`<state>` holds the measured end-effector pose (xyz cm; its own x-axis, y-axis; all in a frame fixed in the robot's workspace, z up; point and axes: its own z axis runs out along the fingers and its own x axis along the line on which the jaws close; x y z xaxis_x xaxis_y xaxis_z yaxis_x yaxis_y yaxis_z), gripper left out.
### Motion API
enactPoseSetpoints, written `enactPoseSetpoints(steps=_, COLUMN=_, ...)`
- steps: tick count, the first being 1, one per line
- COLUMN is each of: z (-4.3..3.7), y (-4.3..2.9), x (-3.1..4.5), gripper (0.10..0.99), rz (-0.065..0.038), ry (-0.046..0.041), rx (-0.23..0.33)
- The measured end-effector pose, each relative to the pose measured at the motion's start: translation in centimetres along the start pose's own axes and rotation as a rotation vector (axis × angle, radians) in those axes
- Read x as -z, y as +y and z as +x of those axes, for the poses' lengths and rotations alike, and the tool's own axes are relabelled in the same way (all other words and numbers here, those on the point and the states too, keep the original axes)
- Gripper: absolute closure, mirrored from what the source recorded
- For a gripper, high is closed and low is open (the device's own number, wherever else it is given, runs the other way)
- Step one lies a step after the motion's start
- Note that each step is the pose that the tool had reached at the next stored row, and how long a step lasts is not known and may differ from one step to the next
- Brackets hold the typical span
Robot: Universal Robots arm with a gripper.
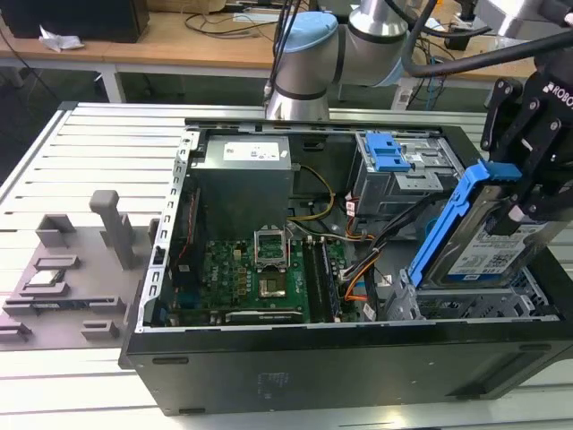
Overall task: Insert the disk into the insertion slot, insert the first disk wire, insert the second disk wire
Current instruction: 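Insert the disk into the insertion slot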
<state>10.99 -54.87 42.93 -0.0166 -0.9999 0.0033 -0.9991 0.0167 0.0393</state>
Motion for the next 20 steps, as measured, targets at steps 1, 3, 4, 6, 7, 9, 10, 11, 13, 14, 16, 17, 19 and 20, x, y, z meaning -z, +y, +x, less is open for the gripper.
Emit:
enactPoseSetpoints(steps=1, z=0.0, y=0.0, x=-0.16, gripper=0.725, rz=0.0, ry=-0.0004, rx=0.0)
enactPoseSetpoints(steps=3, z=0.0, y=-0.02, x=-0.52, gripper=0.725, rz=0.0, ry=0.0001, rx=0.0)
enactPoseSetpoints(steps=4, z=0.0, y=-0.02, x=-0.67, gripper=0.725, rz=0.0, ry=0.0, rx=0.0)
enactPoseSetpoints(steps=6, z=0.0, y=-0.03, x=-0.98, gripper=0.725, rz=0.0, ry=0.0, rx=0.0)
enactPoseSetpoints(steps=7, z=0.0, y=-0.04, x=-1.14, gripper=0.725, rz=0.0, ry=0.0002, rx=0.0)
enactPoseSetpoints(steps=9, z=0.0, y=-0.05, x=-1.47, gripper=0.725, rz=0.0, ry=0.0001, rx=0.0)
enactPoseSetpoints(steps=10, z=-0.01, y=-0.05, x=-1.56, gripper=0.725, rz=0.0, ry=0.0001, rx=0.0)
enactPoseSetpoints(steps=11, z=0.0, y=-0.06, x=-1.7, gripper=0.725, rz=0.0, ry=-0.0001, rx=0.0)
enactPoseSetpoints(steps=13, z=0.0, y=-0.07, x=-1.93, gripper=0.725, rz=0.0, ry=0.0, rx=0.0)
enactPoseSetpoints(steps=14, z=-0.01, y=-0.08, x=-2.1, gripper=0.725, rz=0.0, ry=-0.0001, rx=0.0)
enactPoseSetpoints(steps=16, z=-0.01, y=-0.09, x=-2.37, gripper=0.725, rz=0.0, ry=0.0, rx=0.0)
enactPoseSetpoints(steps=17, z=-0.01, y=-0.09, x=-2.46, gripper=0.725, rz=0.0, ry=0.0001, rx=0.0)
enactPoseSetpoints(steps=19, z=-0.01, y=-0.1, x=-2.65, gripper=0.725, rz=0.0, ry=0.0001, rx=0.0)
enactPoseSetpoints(steps=20, z=-0.01, y=-0.1, x=-2.71, gripper=0.725, rz=0.0, ry=0.0001, rx=0.0)
